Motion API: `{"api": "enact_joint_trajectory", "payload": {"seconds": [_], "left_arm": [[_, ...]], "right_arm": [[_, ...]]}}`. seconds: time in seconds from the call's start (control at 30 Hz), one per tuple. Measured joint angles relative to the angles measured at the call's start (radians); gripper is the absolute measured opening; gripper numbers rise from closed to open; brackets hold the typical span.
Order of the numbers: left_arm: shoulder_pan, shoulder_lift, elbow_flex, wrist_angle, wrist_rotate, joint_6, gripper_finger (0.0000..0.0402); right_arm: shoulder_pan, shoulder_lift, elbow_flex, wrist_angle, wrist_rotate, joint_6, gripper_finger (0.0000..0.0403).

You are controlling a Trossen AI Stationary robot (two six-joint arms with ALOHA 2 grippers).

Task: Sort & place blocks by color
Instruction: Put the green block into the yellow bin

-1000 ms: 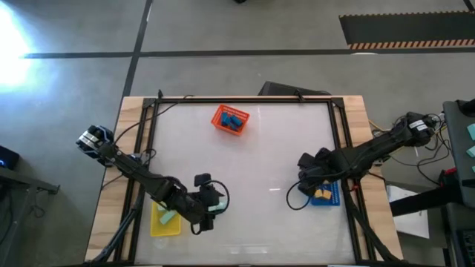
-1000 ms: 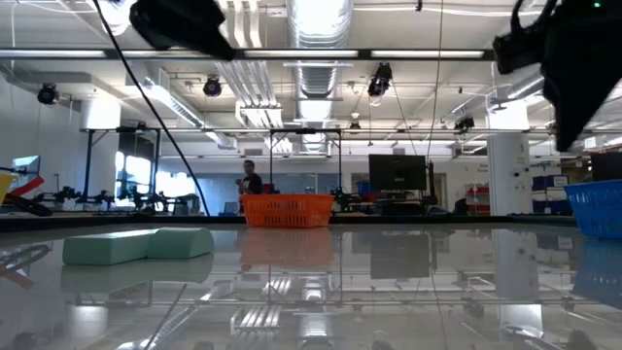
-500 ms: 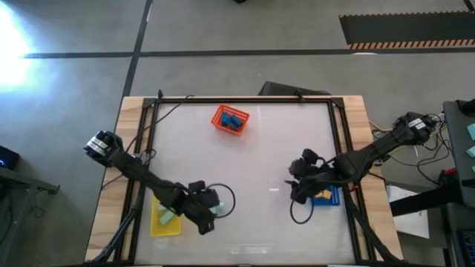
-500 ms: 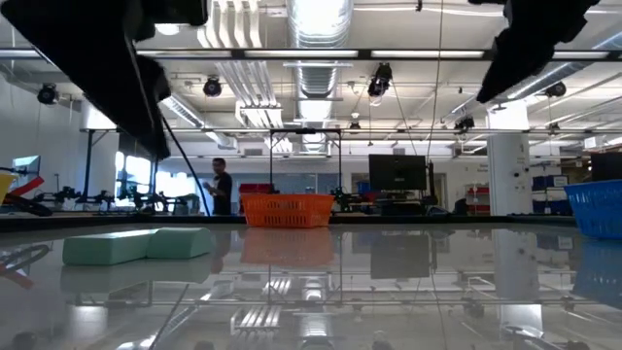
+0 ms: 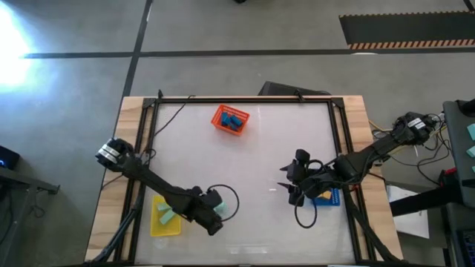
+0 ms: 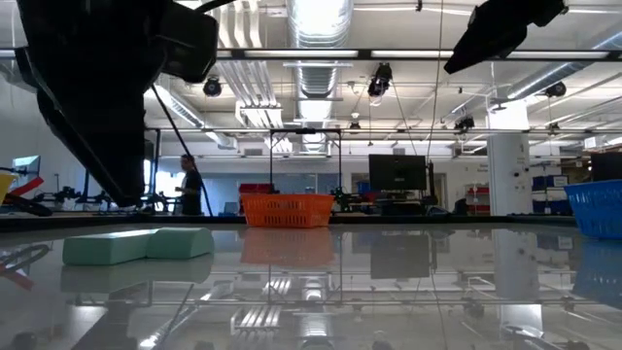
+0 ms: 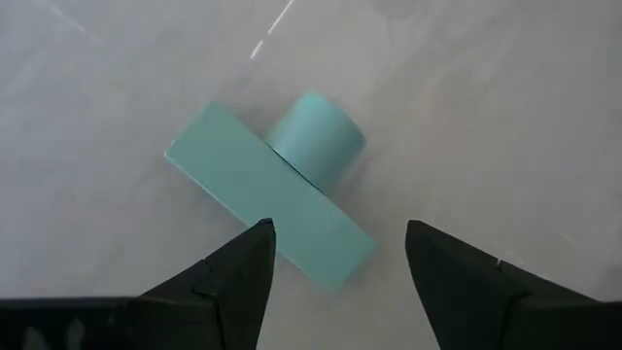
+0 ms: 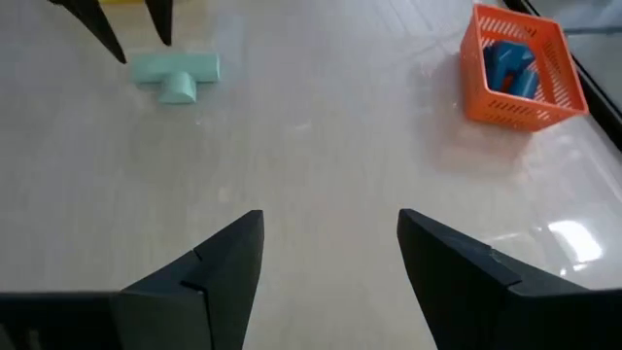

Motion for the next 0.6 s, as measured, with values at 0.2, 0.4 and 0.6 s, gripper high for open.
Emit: {"api": "enact_joint_trajectory", "payload": {"seconds": [0.2,0.4,0.6], "left_arm": [[0.004,0.095,0.109,-0.170,0.006,-0.085,0.0215],[0.007,0.169,0.175,-0.181,-0.004,-0.105,0.0215],[0.014,0.170,0.160,-0.175,-0.013,-0.132,0.0215]], "right_arm": [[0.000,0.000,-0.001,0.005,0.000,-0.053,0.0228],[0.000,0.000,-0.005,0.024,0.000,-0.103,0.0228],[0.000,0.000,-0.006,0.023,0.000,-0.107,0.0228]]}}
